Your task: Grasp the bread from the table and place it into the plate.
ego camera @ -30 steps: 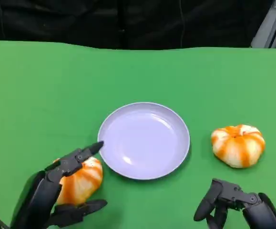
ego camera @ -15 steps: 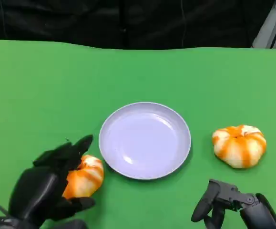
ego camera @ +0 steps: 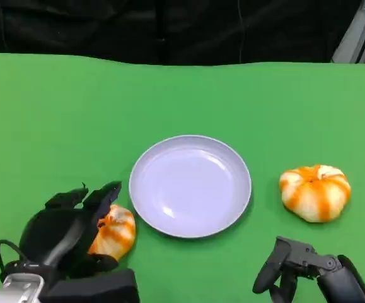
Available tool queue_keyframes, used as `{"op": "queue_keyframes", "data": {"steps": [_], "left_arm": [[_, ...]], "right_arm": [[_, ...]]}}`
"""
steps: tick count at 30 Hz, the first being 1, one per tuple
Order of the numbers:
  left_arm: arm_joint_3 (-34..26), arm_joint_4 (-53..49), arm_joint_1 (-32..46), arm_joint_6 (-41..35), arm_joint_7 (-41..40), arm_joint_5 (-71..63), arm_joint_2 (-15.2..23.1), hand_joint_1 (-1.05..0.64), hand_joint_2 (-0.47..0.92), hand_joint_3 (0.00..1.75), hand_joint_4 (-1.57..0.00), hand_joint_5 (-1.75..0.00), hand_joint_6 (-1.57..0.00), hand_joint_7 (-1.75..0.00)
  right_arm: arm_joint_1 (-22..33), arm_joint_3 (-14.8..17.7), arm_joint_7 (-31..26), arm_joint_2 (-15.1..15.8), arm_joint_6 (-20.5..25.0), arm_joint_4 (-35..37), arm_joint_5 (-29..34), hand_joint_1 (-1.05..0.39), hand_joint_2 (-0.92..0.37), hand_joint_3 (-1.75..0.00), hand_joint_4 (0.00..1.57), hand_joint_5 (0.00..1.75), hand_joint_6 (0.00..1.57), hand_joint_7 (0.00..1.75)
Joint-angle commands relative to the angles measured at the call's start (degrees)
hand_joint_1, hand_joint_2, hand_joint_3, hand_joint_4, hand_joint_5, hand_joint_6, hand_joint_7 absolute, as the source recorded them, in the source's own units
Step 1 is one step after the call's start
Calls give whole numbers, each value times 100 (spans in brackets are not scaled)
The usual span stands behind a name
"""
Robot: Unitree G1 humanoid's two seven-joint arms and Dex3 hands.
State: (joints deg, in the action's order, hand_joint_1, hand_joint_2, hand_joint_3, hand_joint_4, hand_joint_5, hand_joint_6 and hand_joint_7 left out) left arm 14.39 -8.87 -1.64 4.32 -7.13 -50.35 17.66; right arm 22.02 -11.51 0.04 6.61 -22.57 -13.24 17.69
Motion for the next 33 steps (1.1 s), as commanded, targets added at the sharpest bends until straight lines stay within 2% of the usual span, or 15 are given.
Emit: {"op": "queue_keyframes", "data": {"steps": [1, 6, 7, 8, 9, 13, 21, 25, 26, 27, 29, 30, 31, 32, 33], "left_arm": [[86, -43, -76, -136, 48, 40, 188, -60, 90, 0, -25, -18, -23, -1], [152, -35, -89, -188, 21, 96, 235, -60, 89, 0, -25, -18, -23, -1], [293, -63, -198, -350, 388, -55, 316, -60, 89, 0, -25, -18, -23, -1], [407, -80, -281, -482, 668, -164, 380, -60, 91, 5, -43, -20, -38, -4], [491, -83, -339, -586, 868, -233, 428, -59, 92, 7, -50, -20, -44, -4], [688, 48, -435, -938, 1457, -325, 515, -56, 92, 21, -59, -16, -57, -4], [859, -80, -592, -1216, 1743, -253, 567, -37, 92, 25, -59, -11, -63, -5], [713, 2, -488, -909, 1259, -2, 576, -29, 92, 23, -73, -16, -77, -10], [619, -5, -444, -775, 1044, 155, 525, -25, 92, 23, -84, -28, -87, -11], [524, -25, -400, -607, 791, 320, 474, -21, 92, 25, -85, -67, -101, -12], [388, -153, -354, -127, 219, 589, 433, -15, 89, 34, -89, -110, -117, -20], [370, -210, -354, 13, 65, 649, 438, -13, 80, 52, -91, -123, -118, -33], [339, -291, -357, 204, -175, 693, 439, -12, 76, 61, -92, -128, -117, -40], [315, -390, -366, 418, -458, 707, 445, -14, 71, 75, -89, -146, -113, -59], [300, -480, -377, 593, -689, 711, 453, -14, 63, 92, -87, -161, -104, -88]], "right_arm": [[19, 31, -4, 40, 64, -93, 5, -4, -34, -139, 78, 175, 72, 143], [21, 28, -5, 42, 73, -100, 5, -4, -34, -139, 78, 175, 72, 143], [22, 19, -15, 31, 88, -133, 31, -4, -34, -139, 78, 175, 72, 143], [24, 11, -22, 24, 101, -159, 51, -2, -34, -140, 79, 175, 73, 143], [25, 5, -27, 19, 113, -179, 65, -2, -33, -140, 79, 175, 73, 143], [21, -12, -27, 9, 134, -253, 84, 2, -32, -142, 81, 174, 74, 142], [28, -14, -33, -2, 157, -285, 119, 3, -29, -147, 82, 175, 75, 142], [44, -6, -32, -8, 144, -295, 88, 3, -28, -147, 82, 175, 75, 142], [49, -6, -19, -8, 164, -300, 76, 2, -29, -146, 82, 175, 75, 142], [53, -5, -8, -5, 183, -307, 72, 1, -29, -146, 82, 175, 74, 142], [51, -1, -5, -3, 201, -317, 79, 0, -29, -146, 81, 175, 74, 142], [50, 0, -6, -2, 204, -319, 80, 0, -29, -146, 81, 175, 74, 142], [42, 2, -10, 2, 191, -306, 77, 0, -29, -146, 81, 175, 74, 142], [36, 3, -13, 7, 193, -300, 87, 0, -29, -145, 81, 175, 74, 142], [31, 3, -18, 10, 195, -296, 99, 0, -29, -145, 82, 175, 74, 142]]}}
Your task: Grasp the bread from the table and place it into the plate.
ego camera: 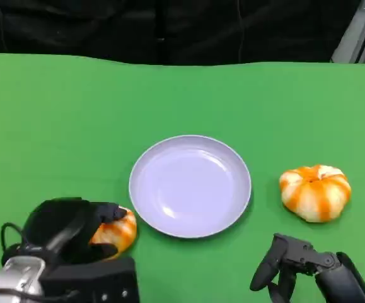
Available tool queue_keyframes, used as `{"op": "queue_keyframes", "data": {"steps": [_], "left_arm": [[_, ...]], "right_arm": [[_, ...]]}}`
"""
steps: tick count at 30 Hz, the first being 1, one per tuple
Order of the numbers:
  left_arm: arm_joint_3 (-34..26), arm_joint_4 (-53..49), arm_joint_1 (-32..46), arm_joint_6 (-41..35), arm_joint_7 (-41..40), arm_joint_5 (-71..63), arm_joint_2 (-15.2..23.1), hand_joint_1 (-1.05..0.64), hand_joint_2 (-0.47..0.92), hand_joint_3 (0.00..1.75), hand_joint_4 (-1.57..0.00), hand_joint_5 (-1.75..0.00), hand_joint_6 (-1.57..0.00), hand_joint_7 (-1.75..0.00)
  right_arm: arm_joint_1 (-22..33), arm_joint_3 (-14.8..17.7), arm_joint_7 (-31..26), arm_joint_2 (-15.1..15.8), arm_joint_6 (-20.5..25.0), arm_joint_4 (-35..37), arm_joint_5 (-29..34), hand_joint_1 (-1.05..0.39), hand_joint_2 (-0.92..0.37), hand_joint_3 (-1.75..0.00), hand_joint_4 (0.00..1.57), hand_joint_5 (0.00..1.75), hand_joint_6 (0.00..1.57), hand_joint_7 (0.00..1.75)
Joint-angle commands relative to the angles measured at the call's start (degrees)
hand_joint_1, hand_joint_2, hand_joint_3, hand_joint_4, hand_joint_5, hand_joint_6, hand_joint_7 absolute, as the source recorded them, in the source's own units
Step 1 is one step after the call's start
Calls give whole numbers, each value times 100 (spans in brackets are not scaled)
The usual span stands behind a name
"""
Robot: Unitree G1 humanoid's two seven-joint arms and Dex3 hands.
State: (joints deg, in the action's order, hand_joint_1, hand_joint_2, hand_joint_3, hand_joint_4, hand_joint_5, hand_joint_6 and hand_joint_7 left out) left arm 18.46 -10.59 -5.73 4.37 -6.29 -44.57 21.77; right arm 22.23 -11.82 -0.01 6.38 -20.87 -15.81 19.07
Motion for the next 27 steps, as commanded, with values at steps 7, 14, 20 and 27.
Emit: {"op": "queue_keyframes", "data": {"steps": [7, 14, 20, 27], "left_arm": [[-142, -754, -59, 1200, -1674, 87, 77, -14, 49, 107, -86, -175, -78, -143], [-139, -781, -48, 1314, -1771, 106, 102, -14, 48, 107, -85, -175, -79, -142], [-144, -822, -45, 1460, -2074, 28, 95, -11, 41, 112, -87, -175, -84, -133], [-147, -973, -83, 1789, -2555, -28, 91, -8, 31, 125, -89, -175, -86, -135]], "right_arm": [[-12, 24, -66, 16, -61, 35, -26, 1, -29, -145, 81, 175, 75, 141], [-22, 30, -68, 24, -90, 61, -48, 1, -30, -144, 81, 175, 75, 140], [-23, 33, -66, 31, -82, 48, -23, 1, -30, -144, 82, 175, 75, 141], [-25, 33, -57, 32, -64, 40, -21, 2, -29, -145, 82, 175, 75, 141]]}}
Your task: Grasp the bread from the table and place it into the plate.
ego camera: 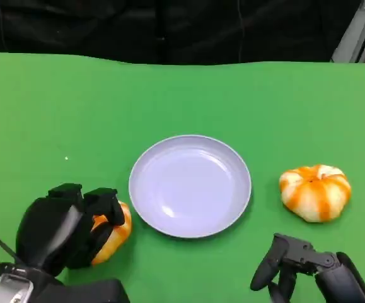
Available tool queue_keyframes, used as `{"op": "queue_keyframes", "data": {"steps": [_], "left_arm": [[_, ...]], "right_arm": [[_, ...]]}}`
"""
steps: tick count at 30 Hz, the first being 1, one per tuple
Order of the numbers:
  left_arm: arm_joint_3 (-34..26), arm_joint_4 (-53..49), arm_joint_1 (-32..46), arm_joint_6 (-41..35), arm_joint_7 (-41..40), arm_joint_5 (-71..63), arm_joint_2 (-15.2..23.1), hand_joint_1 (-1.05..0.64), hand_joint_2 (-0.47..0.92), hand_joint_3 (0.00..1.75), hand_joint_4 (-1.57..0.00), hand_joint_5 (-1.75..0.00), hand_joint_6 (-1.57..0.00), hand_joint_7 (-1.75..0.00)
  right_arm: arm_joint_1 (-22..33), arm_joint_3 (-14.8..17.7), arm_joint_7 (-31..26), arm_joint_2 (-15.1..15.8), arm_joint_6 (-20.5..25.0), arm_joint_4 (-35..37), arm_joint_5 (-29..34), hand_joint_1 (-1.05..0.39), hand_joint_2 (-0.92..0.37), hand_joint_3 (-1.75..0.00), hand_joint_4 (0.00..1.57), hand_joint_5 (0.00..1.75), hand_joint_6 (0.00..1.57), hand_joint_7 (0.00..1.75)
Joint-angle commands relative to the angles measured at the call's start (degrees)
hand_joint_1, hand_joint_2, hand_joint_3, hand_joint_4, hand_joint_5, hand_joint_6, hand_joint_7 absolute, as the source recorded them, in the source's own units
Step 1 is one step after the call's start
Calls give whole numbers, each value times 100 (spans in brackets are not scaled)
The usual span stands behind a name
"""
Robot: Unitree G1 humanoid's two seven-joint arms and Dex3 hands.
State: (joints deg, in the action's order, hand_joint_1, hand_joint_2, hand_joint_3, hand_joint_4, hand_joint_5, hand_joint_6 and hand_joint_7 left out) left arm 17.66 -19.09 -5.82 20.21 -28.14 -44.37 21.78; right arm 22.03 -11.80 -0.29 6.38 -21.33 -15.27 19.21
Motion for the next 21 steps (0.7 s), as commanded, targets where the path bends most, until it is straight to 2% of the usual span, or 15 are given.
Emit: {"op": "queue_keyframes", "data": {"steps": [1, 7, 21], "left_arm": [[-70, -147, -79, 258, -462, -69, 88, -8, 30, 128, -91, -175, -88, -133], [-81, -196, -72, 443, -768, -119, 92, -8, 29, 134, -92, -175, -90, -134], [-76, -511, -231, 1510, -1755, -251, 140, -6, 20, 156, -96, -171, -91, -141]], "right_arm": [[-4, 31, -24, 35, -19, -13, -38, 2, -30, -145, 81, 175, 75, 141], [4, 22, -24, 27, 13, -38, -17, 3, -29, -144, 81, 175, 75, 140], [-46, -20, -106, -11, -79, 104, 55, 0, -31, -142, 81, 174, 75, 138]]}}
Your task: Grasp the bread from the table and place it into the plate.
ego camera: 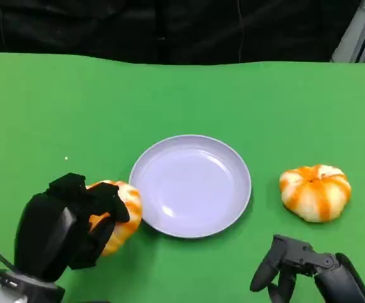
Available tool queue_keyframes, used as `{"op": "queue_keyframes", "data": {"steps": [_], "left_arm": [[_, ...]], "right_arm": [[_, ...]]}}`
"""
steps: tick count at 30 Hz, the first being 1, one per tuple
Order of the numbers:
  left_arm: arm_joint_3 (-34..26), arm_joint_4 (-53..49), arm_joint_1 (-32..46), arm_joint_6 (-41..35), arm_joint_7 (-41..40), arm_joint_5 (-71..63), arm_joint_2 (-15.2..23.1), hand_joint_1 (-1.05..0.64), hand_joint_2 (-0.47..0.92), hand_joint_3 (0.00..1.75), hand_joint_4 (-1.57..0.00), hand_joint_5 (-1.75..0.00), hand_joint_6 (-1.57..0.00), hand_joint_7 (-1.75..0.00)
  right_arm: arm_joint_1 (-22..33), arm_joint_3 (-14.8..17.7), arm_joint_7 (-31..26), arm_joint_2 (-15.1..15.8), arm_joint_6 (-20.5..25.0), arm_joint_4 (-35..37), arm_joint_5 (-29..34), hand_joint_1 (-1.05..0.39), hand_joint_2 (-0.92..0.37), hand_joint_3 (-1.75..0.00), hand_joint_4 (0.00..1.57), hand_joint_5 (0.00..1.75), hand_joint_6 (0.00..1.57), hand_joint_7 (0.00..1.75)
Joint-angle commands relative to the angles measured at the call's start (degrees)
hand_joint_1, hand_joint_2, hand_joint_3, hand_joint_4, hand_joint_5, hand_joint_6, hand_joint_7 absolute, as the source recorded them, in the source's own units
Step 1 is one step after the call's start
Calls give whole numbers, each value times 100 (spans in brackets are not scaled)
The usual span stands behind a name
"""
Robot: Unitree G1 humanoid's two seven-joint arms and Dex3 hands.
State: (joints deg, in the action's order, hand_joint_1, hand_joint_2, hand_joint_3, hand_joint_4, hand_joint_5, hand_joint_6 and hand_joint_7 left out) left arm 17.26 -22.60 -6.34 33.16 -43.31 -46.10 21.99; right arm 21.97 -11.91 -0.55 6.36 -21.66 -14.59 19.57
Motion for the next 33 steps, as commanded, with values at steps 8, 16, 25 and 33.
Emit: {"op": "queue_keyframes", "data": {"steps": [8, 16, 25, 33], "left_arm": [[97, -494, -598, 469, -278, -145, -50, -8, 16, 160, -96, -172, -91, -137], [287, -834, -984, 488, -242, -125, -392, -13, 11, 162, -97, -168, -93, -133], [587, -1550, -1747, 324, -120, -115, -890, -14, 11, 166, -96, -173, -92, -137], [865, -2506, -2610, 93, 44, -54, -1341, -13, 19, 152, -94, -175, -82, -156]], "right_arm": [[-127, -41, -165, -42, -59, 140, 130, -2, -31, -140, 81, 175, 75, 137], [-96, -53, -252, -12, -182, 218, 171, -1, -32, -138, 81, 174, 76, 135], [-111, -96, -344, -77, -206, 361, 206, -1, -33, -136, 79, 173, 75, 133], [-229, -142, -470, -84, -277, 511, 325, 0, -34, -134, 81, 173, 76, 132]]}}
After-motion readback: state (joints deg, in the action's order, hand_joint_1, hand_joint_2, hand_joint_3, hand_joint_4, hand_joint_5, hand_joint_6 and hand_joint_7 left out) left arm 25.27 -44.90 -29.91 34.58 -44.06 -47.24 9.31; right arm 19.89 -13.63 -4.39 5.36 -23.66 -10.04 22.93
